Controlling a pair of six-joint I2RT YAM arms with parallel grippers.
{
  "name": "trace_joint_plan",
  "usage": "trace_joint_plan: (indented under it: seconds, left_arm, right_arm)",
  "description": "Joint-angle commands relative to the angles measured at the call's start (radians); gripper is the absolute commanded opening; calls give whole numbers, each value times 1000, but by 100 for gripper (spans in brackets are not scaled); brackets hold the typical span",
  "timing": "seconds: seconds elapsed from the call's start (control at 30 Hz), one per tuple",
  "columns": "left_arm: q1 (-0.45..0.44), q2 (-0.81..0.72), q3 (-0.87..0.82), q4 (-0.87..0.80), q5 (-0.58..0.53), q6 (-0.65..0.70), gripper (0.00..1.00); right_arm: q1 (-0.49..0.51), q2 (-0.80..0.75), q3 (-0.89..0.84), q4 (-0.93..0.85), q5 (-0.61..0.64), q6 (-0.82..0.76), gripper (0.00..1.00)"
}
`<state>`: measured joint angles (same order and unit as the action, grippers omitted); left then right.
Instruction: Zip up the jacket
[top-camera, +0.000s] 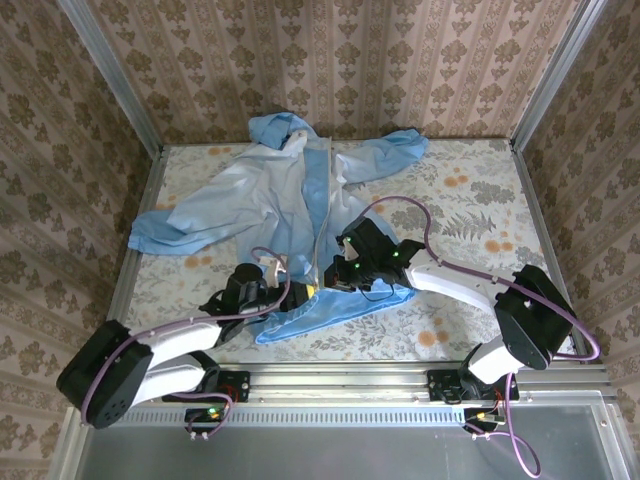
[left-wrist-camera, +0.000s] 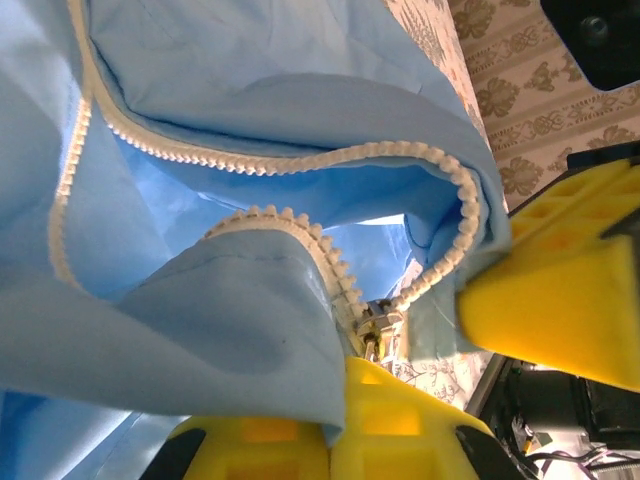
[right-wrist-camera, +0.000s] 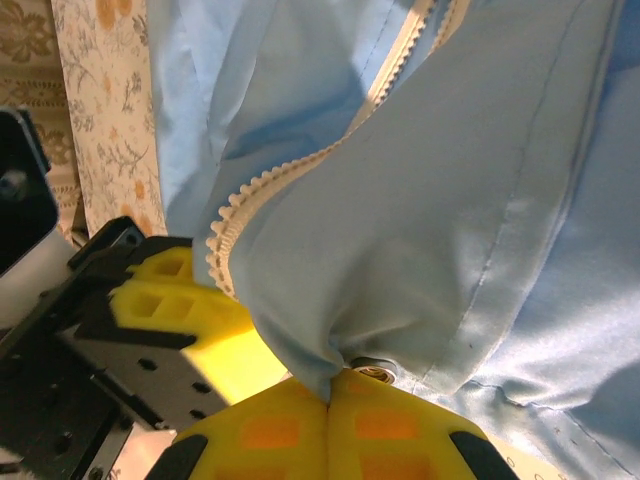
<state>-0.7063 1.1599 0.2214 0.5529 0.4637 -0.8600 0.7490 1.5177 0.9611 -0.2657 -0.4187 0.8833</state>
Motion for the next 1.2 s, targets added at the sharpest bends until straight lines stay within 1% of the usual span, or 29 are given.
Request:
trace_joint_plan:
  seconds: [0.0,0.13,0.3,0.6,0.83,0.9,1.07,1.13,1.17]
  left_arm:
    - [-2,58,-25,125,59,9,0]
    - [-24,68,-24,166,57,39,0]
    - [-28,38,-30,164,76,53,0]
    - [-31,-55,-35,77,91,77,0]
    - [-36,-49,-21,23,124,76,0]
    - [-35,-63,-2,-32,132,92,0]
    - [-24,-106,76,-254,168,164,0]
    - [-17,-119,101,-324,173,187,0]
    - [-11,-125,113,-362,195,200,0]
  right_arm:
    - [-20,8,-7,-21,-61,-43,0]
    - [-31,22,7,-66,-49,-66,0]
    - [-55,21,-9,-35,-49,-57,0]
    - [-70,31,-36,66,-92,-18,0]
    - [-70,19,-64,115,-86,14,0]
    - [-69,18,-76,125,-78,10,2]
    - [-70,19,-88,146,-91,3,14]
    - [-68,16,-86,145,-96,-1,15]
    - [-69,15,-83,141,-95,-4,15]
